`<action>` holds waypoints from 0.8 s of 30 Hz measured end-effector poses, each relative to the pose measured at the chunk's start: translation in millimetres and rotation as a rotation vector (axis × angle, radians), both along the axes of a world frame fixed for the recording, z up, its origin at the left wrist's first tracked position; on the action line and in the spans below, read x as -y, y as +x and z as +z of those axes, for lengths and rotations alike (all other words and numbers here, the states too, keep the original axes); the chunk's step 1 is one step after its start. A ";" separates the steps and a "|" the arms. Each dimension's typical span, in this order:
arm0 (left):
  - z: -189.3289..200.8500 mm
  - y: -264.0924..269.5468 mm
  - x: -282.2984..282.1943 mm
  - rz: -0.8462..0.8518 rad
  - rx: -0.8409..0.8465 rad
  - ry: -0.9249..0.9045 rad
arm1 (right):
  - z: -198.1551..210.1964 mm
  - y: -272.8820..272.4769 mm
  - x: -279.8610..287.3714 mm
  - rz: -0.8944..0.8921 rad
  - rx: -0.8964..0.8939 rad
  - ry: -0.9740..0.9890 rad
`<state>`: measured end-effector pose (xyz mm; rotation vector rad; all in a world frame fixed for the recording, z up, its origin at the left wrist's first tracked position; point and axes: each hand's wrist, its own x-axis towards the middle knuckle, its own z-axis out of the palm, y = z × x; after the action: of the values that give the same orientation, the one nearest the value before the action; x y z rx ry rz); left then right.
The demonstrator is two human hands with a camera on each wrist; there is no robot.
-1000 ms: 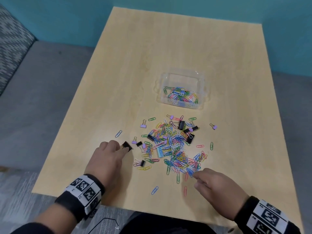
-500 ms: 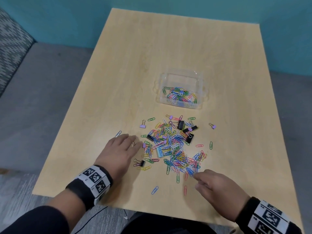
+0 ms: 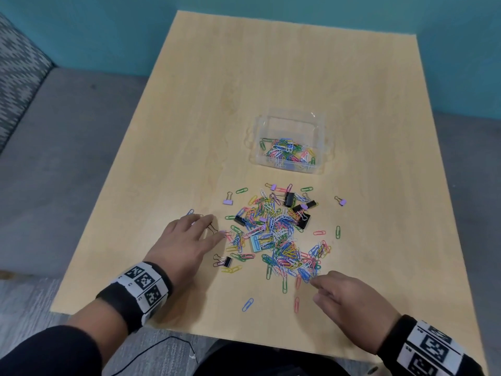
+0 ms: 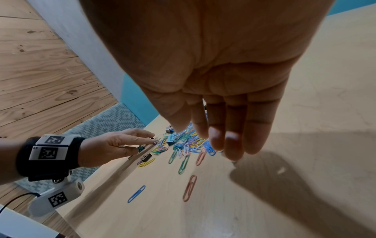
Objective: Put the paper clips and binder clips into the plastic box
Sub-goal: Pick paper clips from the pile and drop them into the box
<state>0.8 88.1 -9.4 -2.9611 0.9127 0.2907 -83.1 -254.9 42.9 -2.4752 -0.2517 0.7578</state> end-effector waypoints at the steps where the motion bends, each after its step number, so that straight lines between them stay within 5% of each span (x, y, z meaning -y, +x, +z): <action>1: 1.0 -1.3 -2.7 0.005 -0.001 -0.004 | -0.2 0.1 0.2 0.001 0.002 0.001; 13: 9.7 -5.8 -15.4 0.167 0.021 -0.060 | -1.2 2.1 -0.5 -0.007 -0.007 0.000; 20: 10.8 -46.3 23.5 0.009 -0.005 -0.222 | -0.8 5.0 -2.7 -0.005 -0.038 -0.024; 24: 5.8 -52.2 26.1 0.075 0.000 -0.199 | -1.1 5.6 -2.8 -0.007 -0.033 -0.014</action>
<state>-51.4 62.0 -3.6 -3.1817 0.8806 0.2140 -77.5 -252.1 41.7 -2.4729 -0.2261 0.7987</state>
